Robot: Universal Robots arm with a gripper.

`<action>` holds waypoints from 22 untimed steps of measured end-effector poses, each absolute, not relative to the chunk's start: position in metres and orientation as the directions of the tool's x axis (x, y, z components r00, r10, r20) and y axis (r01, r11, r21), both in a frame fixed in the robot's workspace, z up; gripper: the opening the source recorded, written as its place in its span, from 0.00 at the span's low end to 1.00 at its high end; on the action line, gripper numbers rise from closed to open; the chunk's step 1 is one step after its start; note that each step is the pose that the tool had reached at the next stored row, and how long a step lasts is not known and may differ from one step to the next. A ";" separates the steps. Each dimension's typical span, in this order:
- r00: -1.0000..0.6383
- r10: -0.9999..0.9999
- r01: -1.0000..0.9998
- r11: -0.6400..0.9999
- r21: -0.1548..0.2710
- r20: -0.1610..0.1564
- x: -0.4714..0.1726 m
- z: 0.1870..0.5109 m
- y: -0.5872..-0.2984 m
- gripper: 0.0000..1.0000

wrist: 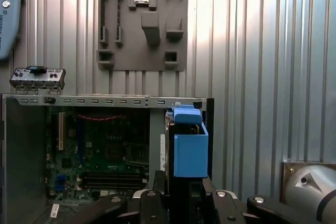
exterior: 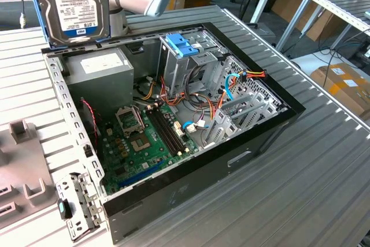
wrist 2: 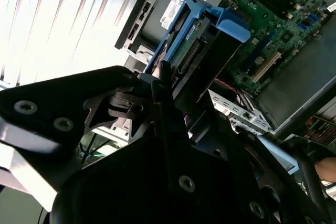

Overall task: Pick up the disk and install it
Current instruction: 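Pick up the disk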

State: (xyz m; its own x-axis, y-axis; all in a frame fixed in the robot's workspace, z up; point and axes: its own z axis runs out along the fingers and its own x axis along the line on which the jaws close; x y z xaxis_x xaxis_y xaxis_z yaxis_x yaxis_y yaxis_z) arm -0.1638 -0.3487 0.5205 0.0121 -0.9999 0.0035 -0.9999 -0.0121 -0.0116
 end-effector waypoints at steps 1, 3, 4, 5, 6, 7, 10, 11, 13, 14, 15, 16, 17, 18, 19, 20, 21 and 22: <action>0.012 -1.000 -1.000 -0.012 -0.012 0.003 -0.160 0.521 -0.349 0.35; 0.012 -1.000 -1.000 -0.012 -0.012 0.003 -0.154 0.520 -0.349 0.35; 0.012 -1.000 -1.000 -0.012 -0.012 0.003 -0.150 0.520 -0.348 0.35; 0.012 -1.000 -1.000 -0.012 -0.012 0.003 -0.147 0.520 -0.348 0.35; 0.012 -1.000 -1.000 -0.012 -0.012 0.003 -0.144 0.520 -0.348 0.35; 0.012 -1.000 -1.000 -0.012 -0.012 0.003 -0.139 0.520 -0.348 0.35; 0.012 -1.000 -1.000 -0.012 -0.012 0.003 -0.126 0.520 -0.348 0.35; 0.012 -1.000 -1.000 -0.012 -0.012 0.003 -0.123 0.520 -0.348 0.35; 0.012 -1.000 -1.000 -0.012 -0.012 0.003 -0.112 0.520 -0.348 0.35; 0.012 -1.000 -1.000 -0.012 -0.012 0.003 -0.107 0.520 -0.348 0.35; 0.012 -1.000 -1.000 -0.012 -0.012 0.003 -0.103 0.520 -0.347 0.35; 0.012 -1.000 -1.000 -0.012 -0.012 0.003 -0.097 0.520 -0.347 0.35; 0.012 -1.000 -1.000 -0.012 -0.012 0.003 -0.094 0.520 -0.347 0.35; 0.012 -1.000 -1.000 -0.012 -0.012 0.003 -0.086 0.520 -0.347 0.35; 0.012 -1.000 -1.000 -0.012 -0.012 0.003 -0.080 0.520 -0.347 0.35; 0.012 -1.000 -1.000 -0.012 -0.012 0.003 -0.067 0.520 -0.347 0.35; 0.012 -1.000 -1.000 -0.012 -0.012 0.003 -0.060 0.520 -0.347 0.35; 0.012 -1.000 -1.000 -0.012 -0.012 0.003 -0.052 0.520 -0.347 0.35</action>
State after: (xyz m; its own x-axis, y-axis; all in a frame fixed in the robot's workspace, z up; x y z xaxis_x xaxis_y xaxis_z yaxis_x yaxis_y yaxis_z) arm -0.0522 -0.3465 0.5205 0.0121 -0.9999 0.0035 -0.9999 -0.0121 -0.0116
